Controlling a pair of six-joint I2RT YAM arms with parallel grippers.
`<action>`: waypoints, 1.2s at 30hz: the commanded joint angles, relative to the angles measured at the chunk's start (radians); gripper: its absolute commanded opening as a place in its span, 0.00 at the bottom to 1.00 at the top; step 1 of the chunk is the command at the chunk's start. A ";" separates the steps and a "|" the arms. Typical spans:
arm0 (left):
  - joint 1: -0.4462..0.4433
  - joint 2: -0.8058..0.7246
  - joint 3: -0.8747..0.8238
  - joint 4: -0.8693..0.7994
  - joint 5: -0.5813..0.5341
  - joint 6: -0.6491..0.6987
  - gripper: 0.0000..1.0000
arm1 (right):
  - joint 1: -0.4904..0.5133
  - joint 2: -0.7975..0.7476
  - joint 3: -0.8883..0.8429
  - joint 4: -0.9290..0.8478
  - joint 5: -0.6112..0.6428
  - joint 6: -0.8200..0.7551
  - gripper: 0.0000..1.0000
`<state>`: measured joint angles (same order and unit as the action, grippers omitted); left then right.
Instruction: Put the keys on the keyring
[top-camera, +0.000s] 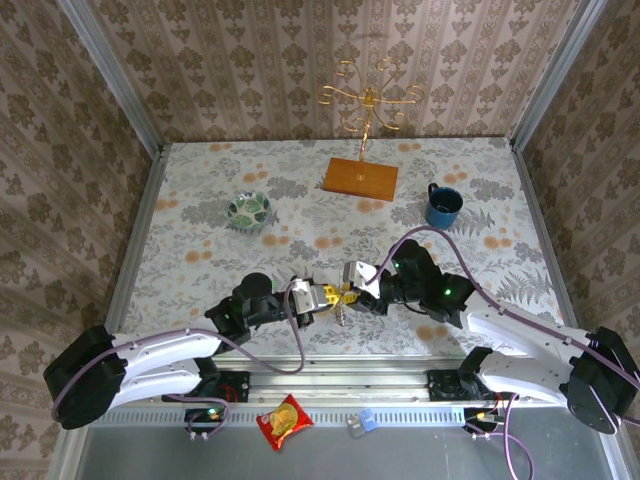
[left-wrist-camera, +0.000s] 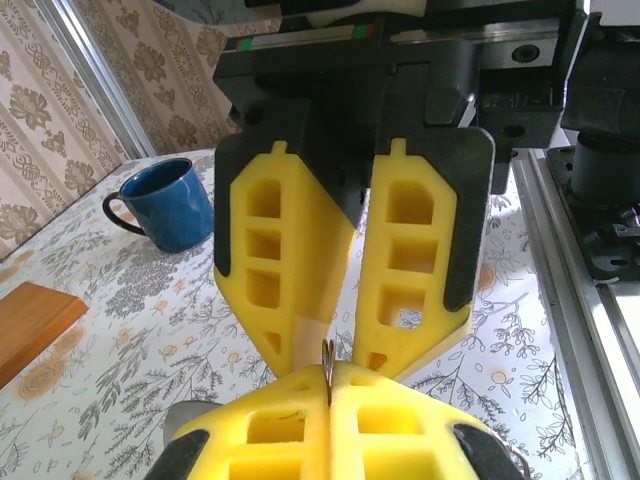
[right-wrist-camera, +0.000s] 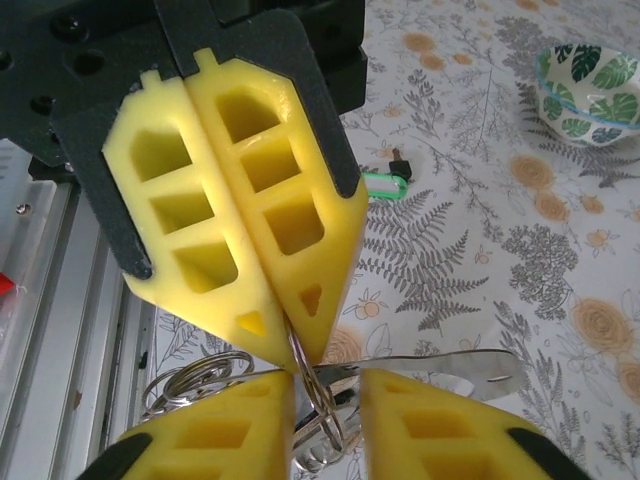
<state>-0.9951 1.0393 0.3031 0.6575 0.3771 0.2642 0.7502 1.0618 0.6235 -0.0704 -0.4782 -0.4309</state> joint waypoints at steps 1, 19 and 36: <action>-0.007 0.002 -0.008 0.071 0.017 -0.024 0.00 | -0.003 0.016 0.014 0.035 -0.046 0.017 0.20; -0.011 -0.020 0.135 -0.327 -0.017 0.156 0.18 | 0.005 0.049 0.165 -0.268 0.021 -0.166 0.00; -0.011 -0.029 0.123 -0.282 -0.010 0.146 0.00 | 0.012 -0.004 0.108 -0.163 0.033 -0.124 0.25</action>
<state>-1.0012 1.0264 0.4225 0.3370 0.3580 0.4160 0.7860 1.1088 0.7761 -0.3252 -0.3874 -0.6128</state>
